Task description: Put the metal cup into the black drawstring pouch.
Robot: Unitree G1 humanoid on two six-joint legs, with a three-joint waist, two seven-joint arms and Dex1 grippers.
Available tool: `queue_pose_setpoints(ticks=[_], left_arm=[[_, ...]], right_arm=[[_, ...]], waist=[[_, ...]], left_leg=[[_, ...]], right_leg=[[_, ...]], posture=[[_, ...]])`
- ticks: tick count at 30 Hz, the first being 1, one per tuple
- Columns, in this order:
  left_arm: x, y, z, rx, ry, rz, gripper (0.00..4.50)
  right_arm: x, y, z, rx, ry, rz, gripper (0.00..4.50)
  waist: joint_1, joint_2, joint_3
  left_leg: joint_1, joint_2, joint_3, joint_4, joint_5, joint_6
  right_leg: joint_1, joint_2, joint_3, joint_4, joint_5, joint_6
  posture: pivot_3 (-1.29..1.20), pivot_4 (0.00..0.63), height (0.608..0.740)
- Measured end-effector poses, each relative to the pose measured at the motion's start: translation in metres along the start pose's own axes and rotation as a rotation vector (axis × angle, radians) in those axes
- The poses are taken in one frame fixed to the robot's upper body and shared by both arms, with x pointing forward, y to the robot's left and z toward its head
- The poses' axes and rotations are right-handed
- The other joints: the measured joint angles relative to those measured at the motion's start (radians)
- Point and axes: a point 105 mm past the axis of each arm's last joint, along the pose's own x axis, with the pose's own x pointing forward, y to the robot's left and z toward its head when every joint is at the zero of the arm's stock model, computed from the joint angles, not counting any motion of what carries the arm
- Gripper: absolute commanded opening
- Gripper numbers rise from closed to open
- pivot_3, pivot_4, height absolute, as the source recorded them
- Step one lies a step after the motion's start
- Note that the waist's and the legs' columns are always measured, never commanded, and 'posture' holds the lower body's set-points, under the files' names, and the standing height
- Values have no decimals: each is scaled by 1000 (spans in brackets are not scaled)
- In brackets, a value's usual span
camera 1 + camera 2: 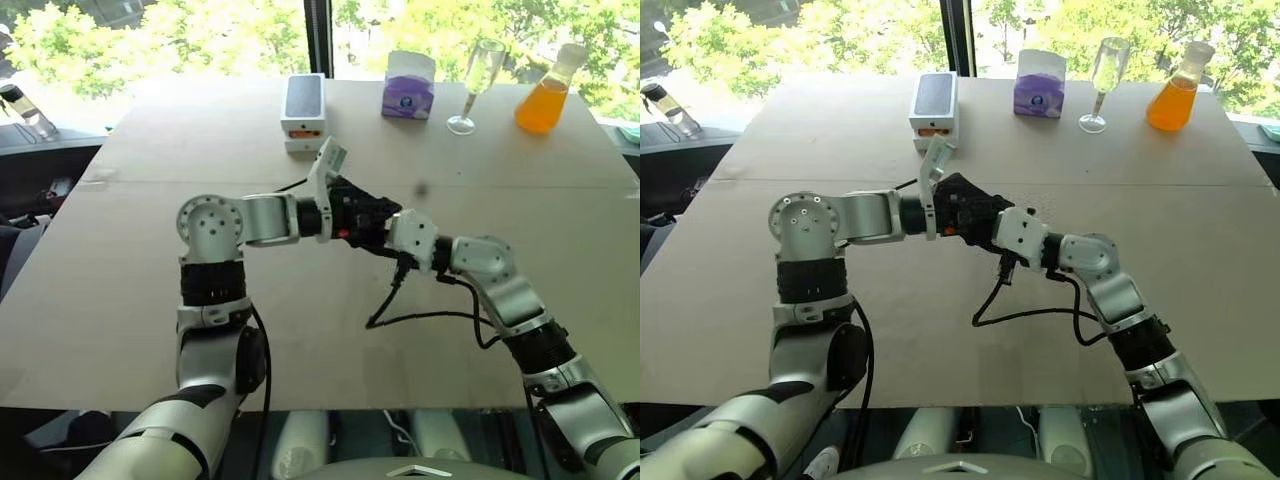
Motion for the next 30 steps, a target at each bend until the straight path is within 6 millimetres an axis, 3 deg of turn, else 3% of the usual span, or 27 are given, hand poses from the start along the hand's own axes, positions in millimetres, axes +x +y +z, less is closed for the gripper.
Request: queue_pose_setpoints(ticks=[5,20,22,27,30], left_arm=[[-9,7,-17,-32,6,12,0],[-20,10,-37,-9,-52,43,0],[-19,9,-37,4,-60,47,0],[-8,9,-26,23,-92,60,0],[-3,9,-13,14,-135,62,0]], right_arm=[[2,1,-7,291,-75,-80,41],[9,-17,-13,808,-254,-255,41],[11,-16,-13,767,-230,-245,41],[18,0,-12,306,-53,-132,41],[24,-9,-8,139,-34,-151,41]], waist=[[0,0,0],[-6,0,0],[-4,0,0],[-2,0,0],[-8,0,0]], left_leg=[[0,0,0,0,0,0],[0,0,0,0,0,0],[0,-1,-1,0,0,0],[0,-2,0,0,0,0],[1,-1,0,0,0,0]], right_leg=[[0,0,0,1,0,0],[0,0,1,2,0,0],[0,0,2,1,0,0],[0,1,1,1,0,0],[0,1,1,2,0,0]], posture=[[0,150,737],[0,150,737],[0,150,737],[0,150,737],[0,150,737]])
